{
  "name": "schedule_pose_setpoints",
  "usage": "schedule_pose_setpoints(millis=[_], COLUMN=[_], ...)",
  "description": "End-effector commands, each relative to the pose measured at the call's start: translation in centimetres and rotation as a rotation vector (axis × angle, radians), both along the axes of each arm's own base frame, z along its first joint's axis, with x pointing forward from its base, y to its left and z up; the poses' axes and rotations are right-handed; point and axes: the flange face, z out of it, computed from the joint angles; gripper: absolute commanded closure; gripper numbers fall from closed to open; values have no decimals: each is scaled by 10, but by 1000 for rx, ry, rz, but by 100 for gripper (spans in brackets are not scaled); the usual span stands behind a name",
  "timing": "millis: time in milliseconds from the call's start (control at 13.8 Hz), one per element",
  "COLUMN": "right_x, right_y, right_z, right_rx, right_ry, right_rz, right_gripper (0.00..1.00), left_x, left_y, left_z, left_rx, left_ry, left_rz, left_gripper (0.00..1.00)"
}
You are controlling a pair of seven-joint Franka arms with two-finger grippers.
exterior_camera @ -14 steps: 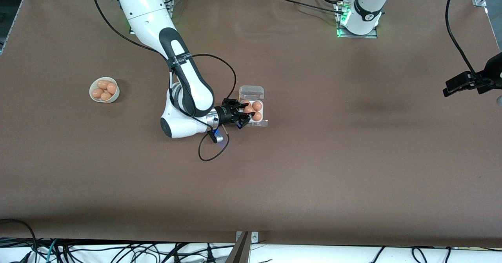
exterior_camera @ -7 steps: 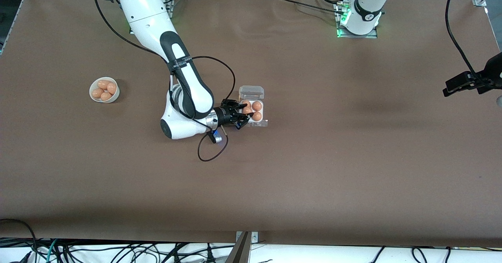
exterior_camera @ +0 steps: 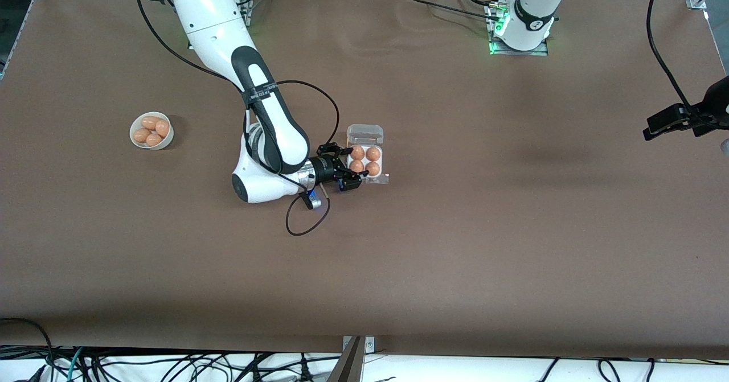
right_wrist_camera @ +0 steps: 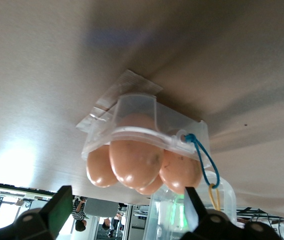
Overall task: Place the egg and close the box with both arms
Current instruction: 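Lower the egg into the empty box slot and open the right gripper, then withdraw the right gripper while the left gripper reaches the box lid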
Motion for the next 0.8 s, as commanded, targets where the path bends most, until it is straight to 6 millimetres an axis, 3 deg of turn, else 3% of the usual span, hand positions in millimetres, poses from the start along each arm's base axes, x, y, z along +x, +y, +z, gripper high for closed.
schedule_pose_setpoints(millis=[0, 145, 580, 726], right_x=[17, 33, 84, 90], right_y=[-14, -23, -112, -139], right_z=[16, 37, 89, 106], right_rx=[-1, 5, -130, -248], right_ry=[-28, -61, -129, -179], right_rz=[5, 26, 195, 250], right_gripper=[0, 0, 0, 0], left_x=[2, 2, 2, 0], left_y=[0, 0, -3, -30], left_z=[6, 6, 5, 0], left_rx=[23, 23, 10, -11], left_ry=[4, 4, 7, 38], left_rz=[-23, -25, -24, -68], left_gripper=[0, 0, 0, 6])
